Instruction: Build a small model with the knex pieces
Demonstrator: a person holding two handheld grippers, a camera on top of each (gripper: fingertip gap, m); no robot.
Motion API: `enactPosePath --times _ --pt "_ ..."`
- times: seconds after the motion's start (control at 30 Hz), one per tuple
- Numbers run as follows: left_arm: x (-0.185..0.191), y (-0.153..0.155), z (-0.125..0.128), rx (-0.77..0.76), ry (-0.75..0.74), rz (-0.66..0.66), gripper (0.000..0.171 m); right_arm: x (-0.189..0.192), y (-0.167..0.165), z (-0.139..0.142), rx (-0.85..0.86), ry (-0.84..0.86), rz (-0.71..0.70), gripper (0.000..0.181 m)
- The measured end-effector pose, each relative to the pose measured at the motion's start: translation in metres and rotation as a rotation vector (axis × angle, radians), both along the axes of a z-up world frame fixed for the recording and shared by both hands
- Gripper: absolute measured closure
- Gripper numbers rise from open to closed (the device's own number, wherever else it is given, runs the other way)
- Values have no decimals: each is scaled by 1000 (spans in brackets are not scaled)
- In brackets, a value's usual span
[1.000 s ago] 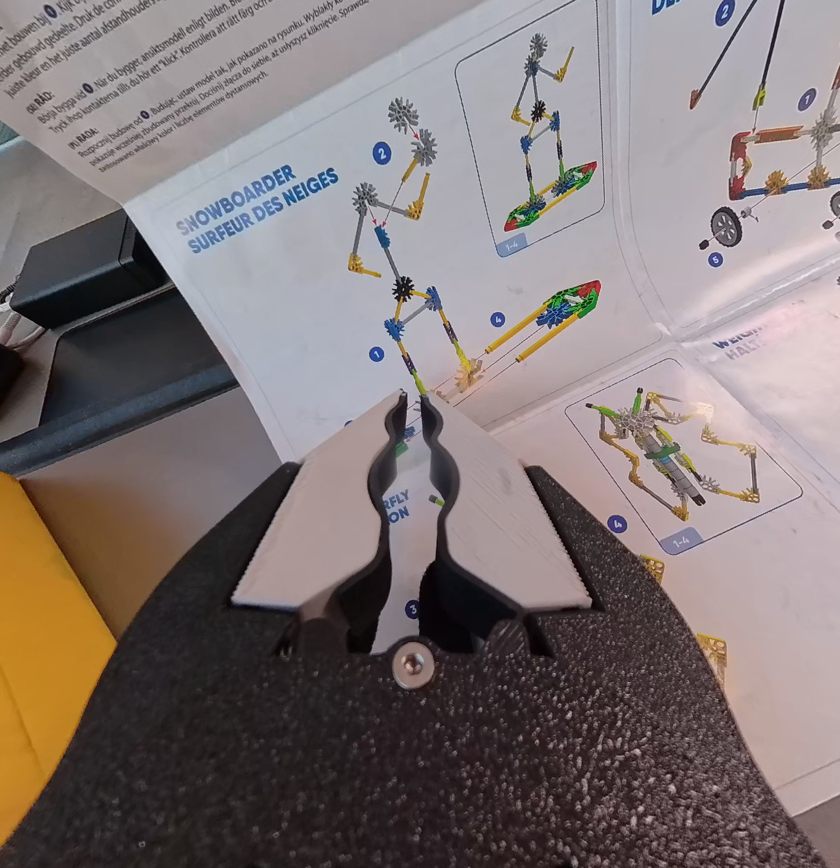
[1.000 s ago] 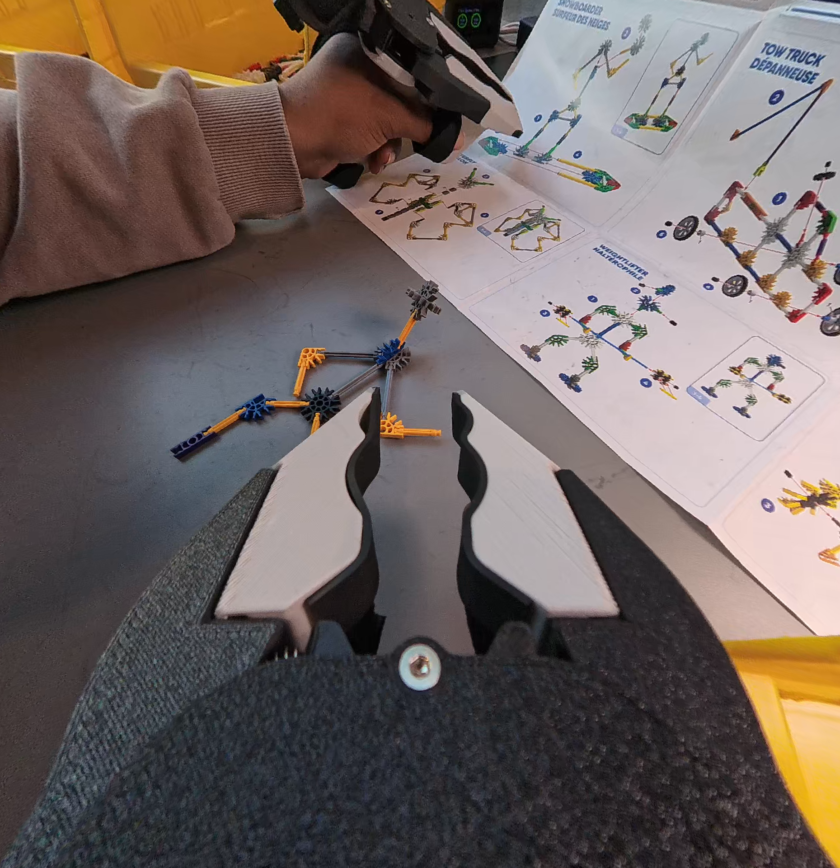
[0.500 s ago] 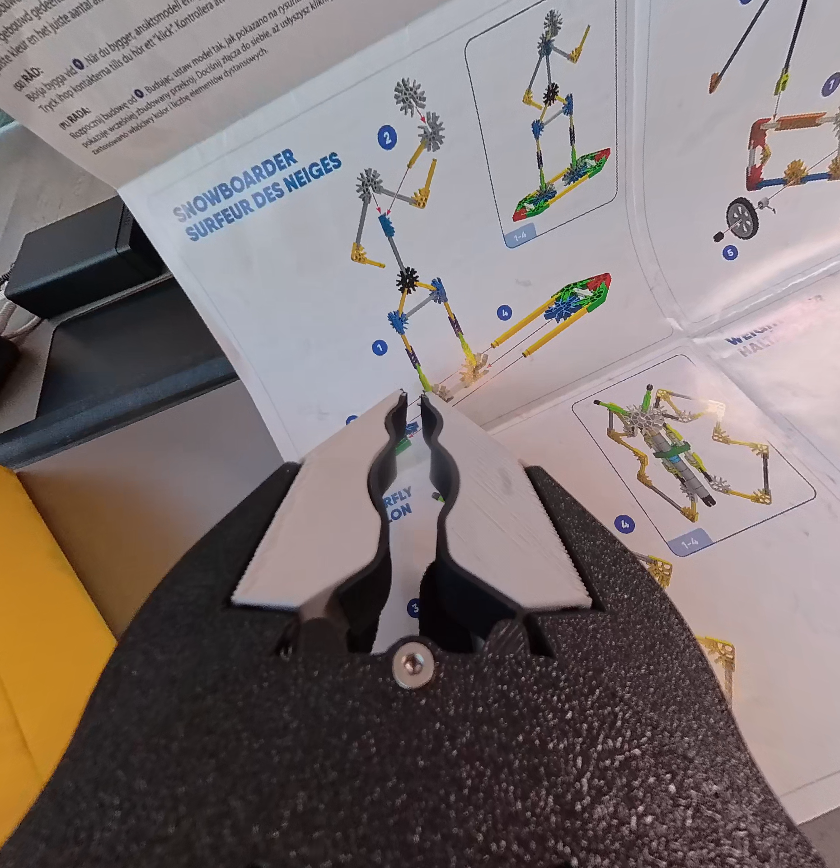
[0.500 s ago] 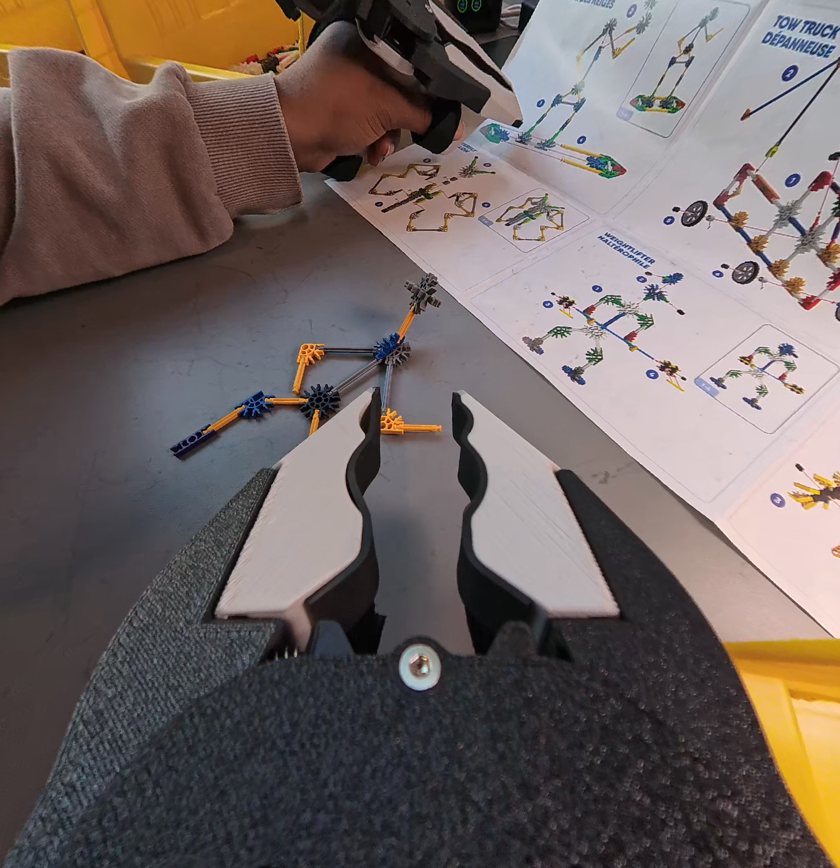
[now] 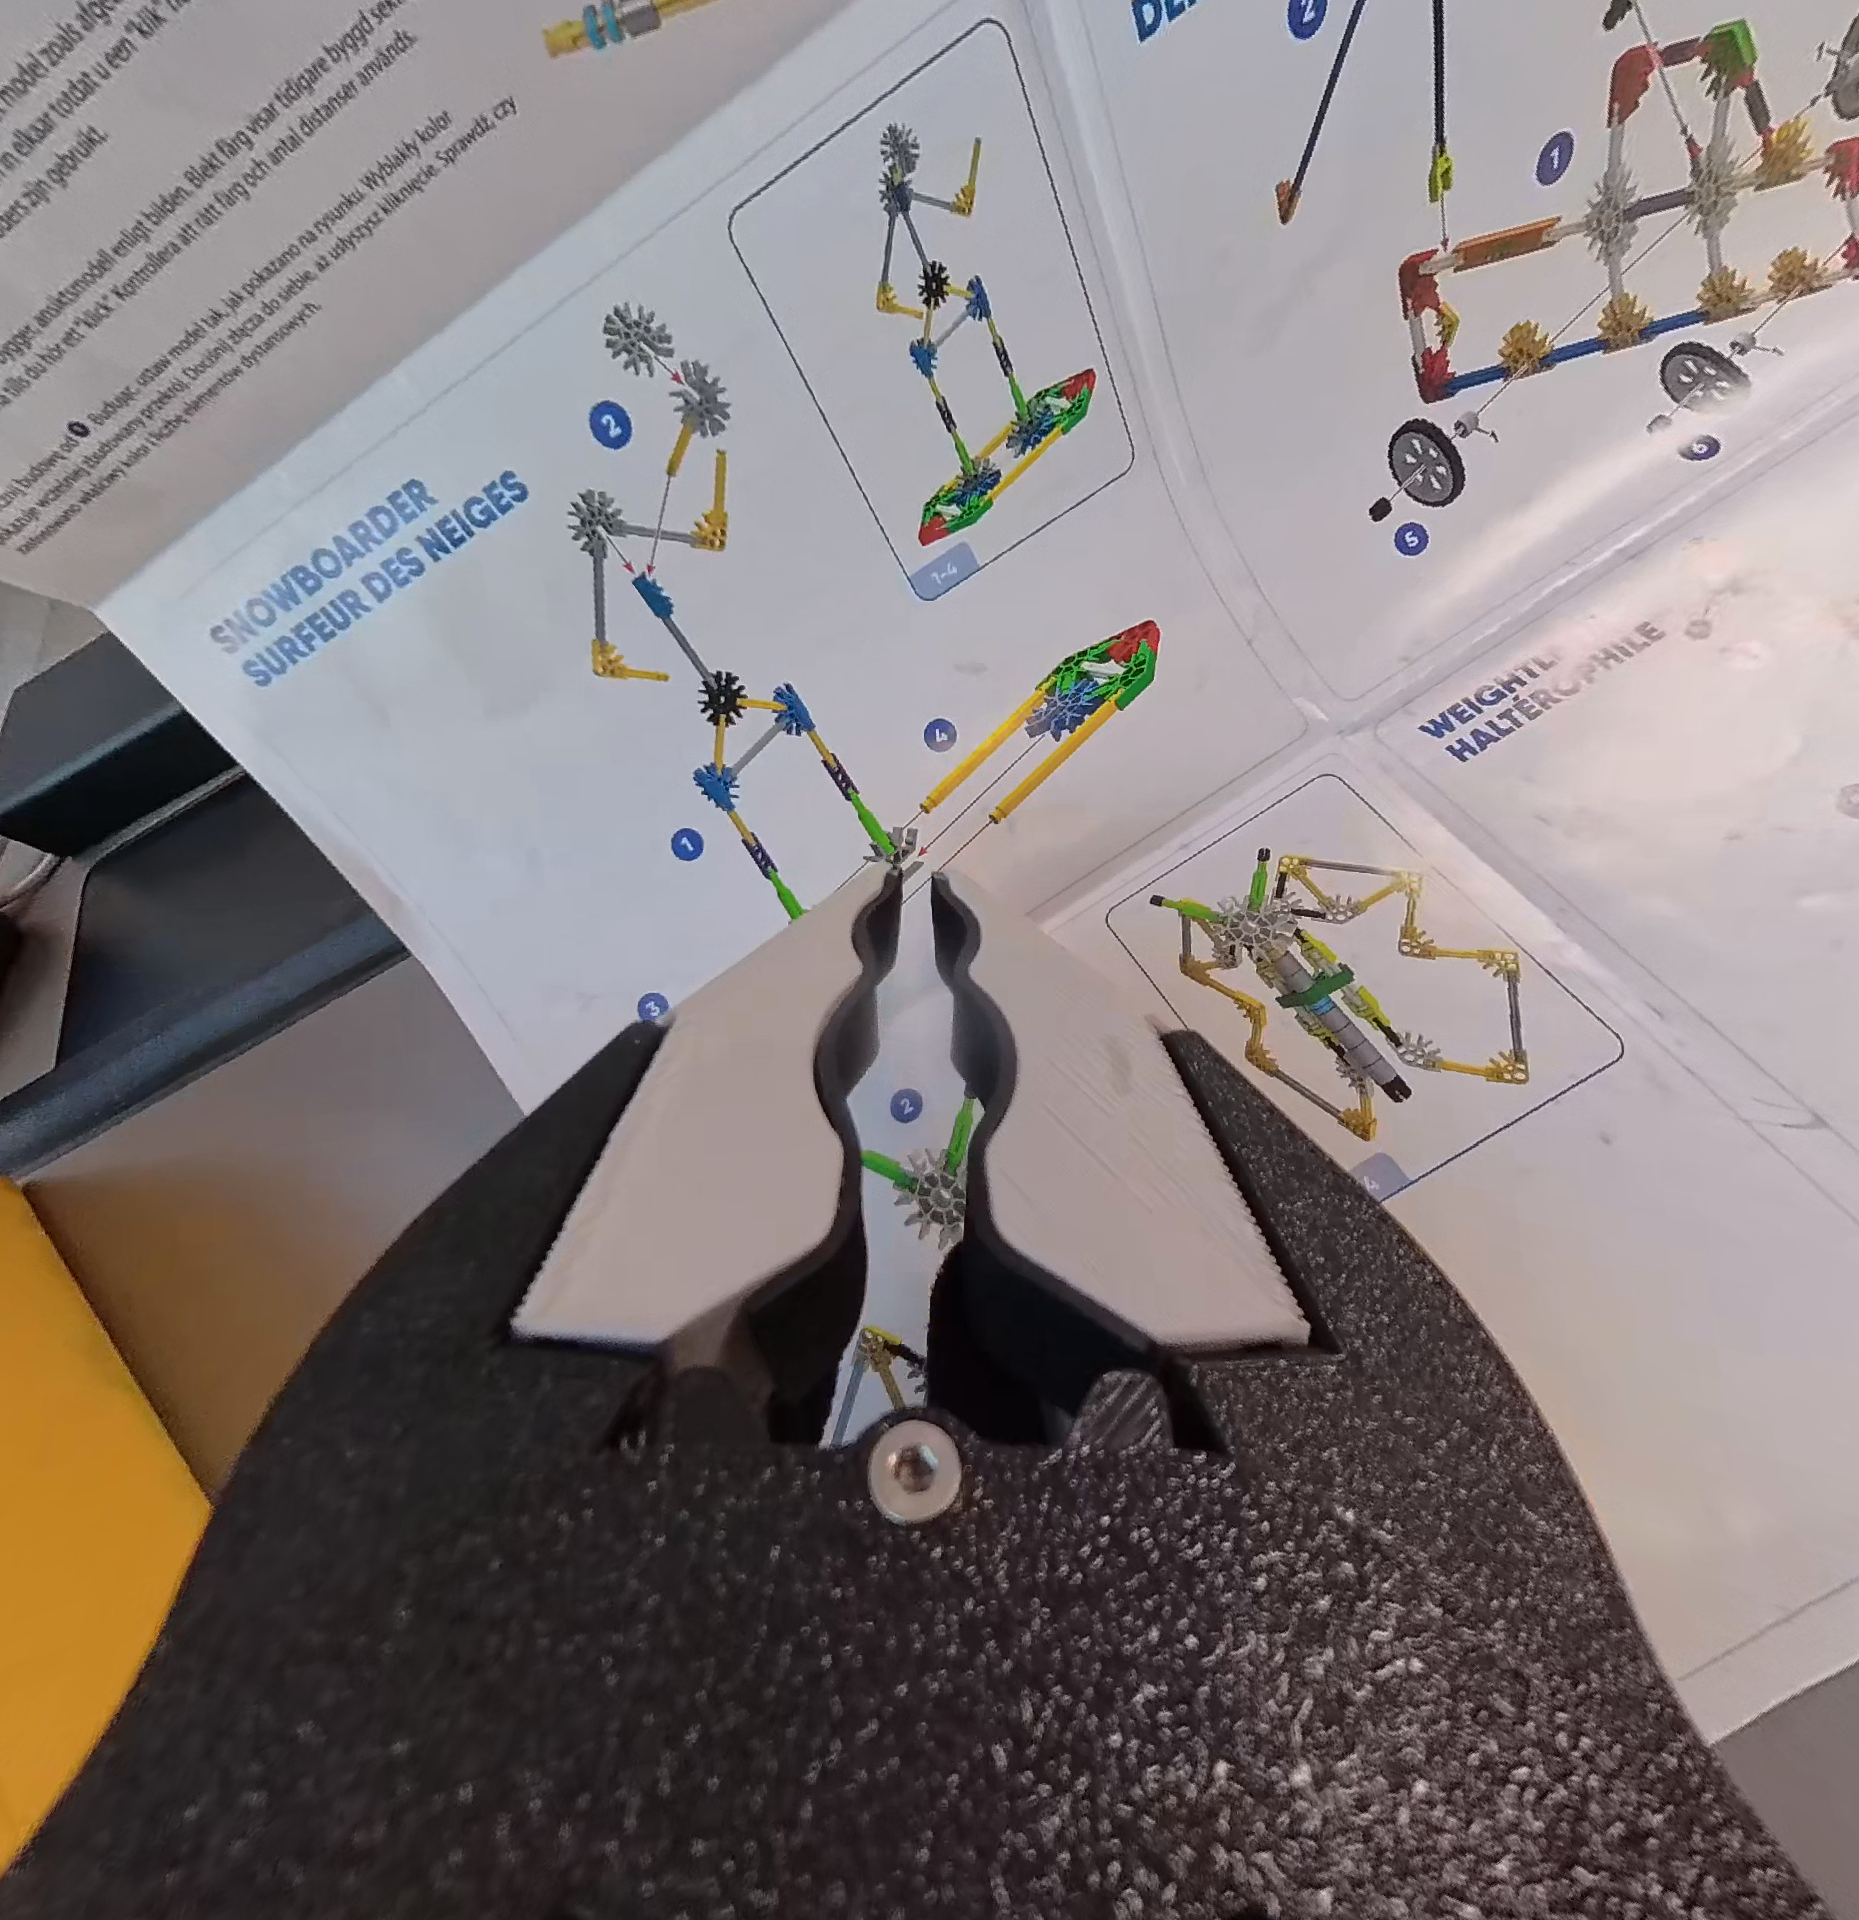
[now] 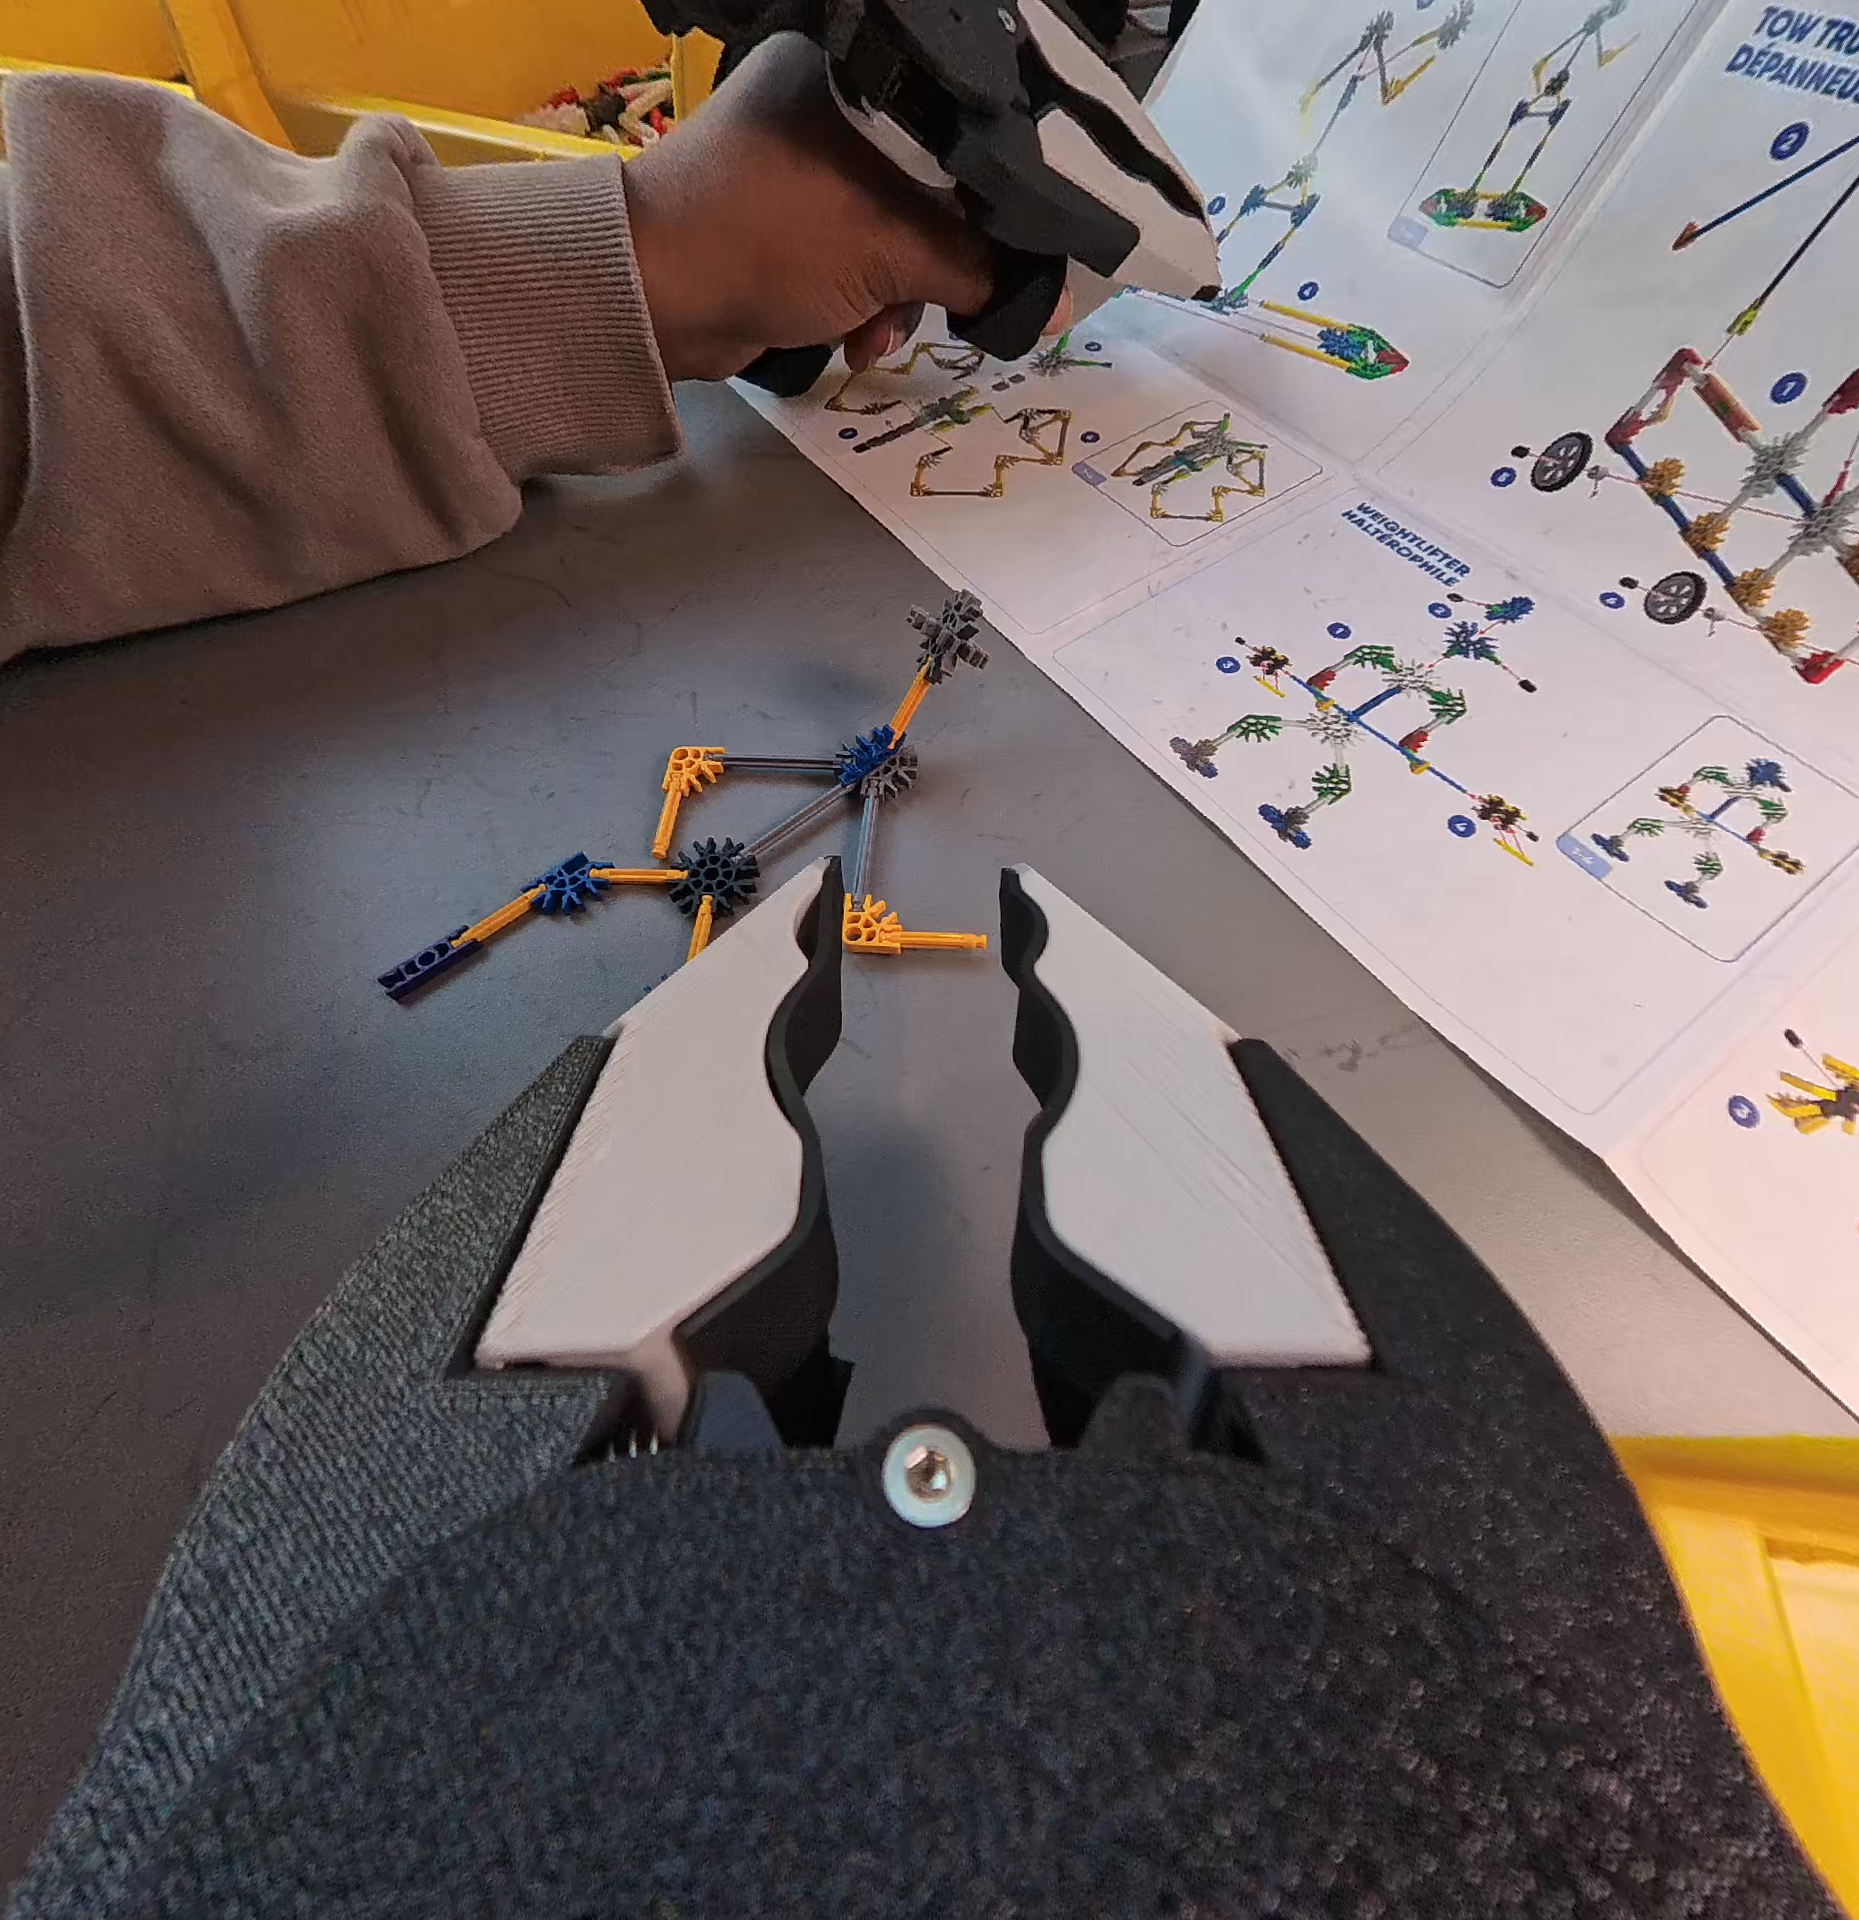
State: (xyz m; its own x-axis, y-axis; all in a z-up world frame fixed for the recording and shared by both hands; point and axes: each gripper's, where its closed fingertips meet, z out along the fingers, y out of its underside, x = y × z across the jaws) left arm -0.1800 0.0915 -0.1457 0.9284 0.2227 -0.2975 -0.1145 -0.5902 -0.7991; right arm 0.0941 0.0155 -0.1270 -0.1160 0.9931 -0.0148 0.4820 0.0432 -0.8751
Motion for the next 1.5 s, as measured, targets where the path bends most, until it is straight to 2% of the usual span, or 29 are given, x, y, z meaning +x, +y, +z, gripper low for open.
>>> enactPosePath --times 0.37,0.97,1.33,1.5 --pt "-4 -2 2 16 5 9 166 0 -3 -2 20 -9 12 152" --pt "5 -3 32 118 38 -3 166 1 -8 -9 76 -50 40 152" --pt "5 -10 25 108 10 6 166 2 -9 -10 88 -53 40 152" --pt "18 -11 27 126 -41 -26 163 2 -9 -10 95 -55 43 152"
